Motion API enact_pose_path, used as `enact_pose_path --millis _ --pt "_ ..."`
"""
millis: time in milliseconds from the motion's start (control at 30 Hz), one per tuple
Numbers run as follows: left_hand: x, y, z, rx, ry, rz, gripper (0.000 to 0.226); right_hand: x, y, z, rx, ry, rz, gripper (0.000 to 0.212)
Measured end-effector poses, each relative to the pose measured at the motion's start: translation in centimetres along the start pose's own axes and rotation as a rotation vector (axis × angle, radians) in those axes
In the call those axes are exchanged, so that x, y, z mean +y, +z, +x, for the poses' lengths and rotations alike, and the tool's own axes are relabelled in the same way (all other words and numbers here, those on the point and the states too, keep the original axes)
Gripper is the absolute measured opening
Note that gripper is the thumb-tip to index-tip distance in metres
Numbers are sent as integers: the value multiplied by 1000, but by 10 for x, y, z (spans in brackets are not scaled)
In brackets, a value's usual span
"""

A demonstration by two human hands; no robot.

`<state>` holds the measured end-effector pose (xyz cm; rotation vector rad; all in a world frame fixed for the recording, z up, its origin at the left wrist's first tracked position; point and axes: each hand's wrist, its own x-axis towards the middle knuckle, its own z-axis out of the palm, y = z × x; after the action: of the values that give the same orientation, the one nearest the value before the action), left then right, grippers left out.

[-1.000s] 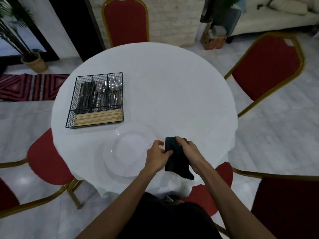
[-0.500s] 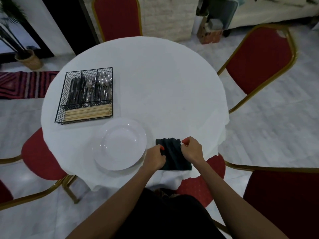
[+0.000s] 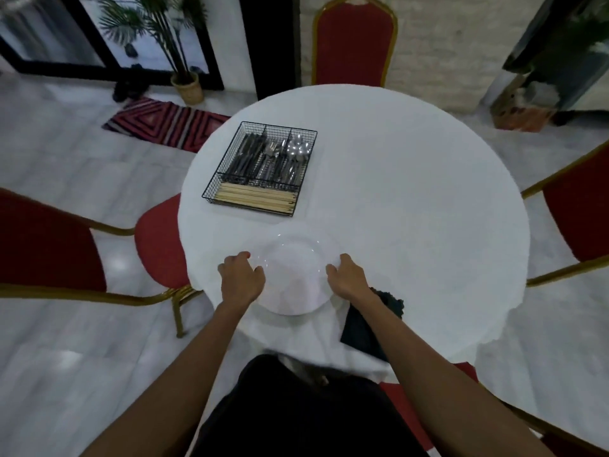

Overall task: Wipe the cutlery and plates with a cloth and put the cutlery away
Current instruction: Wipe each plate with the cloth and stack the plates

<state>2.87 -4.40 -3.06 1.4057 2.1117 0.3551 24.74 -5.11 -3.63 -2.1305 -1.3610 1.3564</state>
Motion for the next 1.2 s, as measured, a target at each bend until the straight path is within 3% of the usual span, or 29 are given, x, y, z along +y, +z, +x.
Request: enact_pose_path --millis 67,200,367,433,700,1200 --pt "-14 -2 6 -31 -103 4 46 -3 7 4 26 -9 -8 48" --pt "-28 3 3 -139 -89 -189 34 -4 19 3 59 -24 53 56" --pt "-56 -11 11 -63 -179 -394 46 -26 30 -5 116 -100 107 55" --pt "-71 -26 21 -22 -179 -424 41 -47 41 -2 104 -143 109 55" --pt "-118 -77 80 69 -288 -385 46 -106 96 31 25 -122 108 64" --pt "-131 -86 104 51 -203 -422 51 -122 123 54 94 -44 110 64"
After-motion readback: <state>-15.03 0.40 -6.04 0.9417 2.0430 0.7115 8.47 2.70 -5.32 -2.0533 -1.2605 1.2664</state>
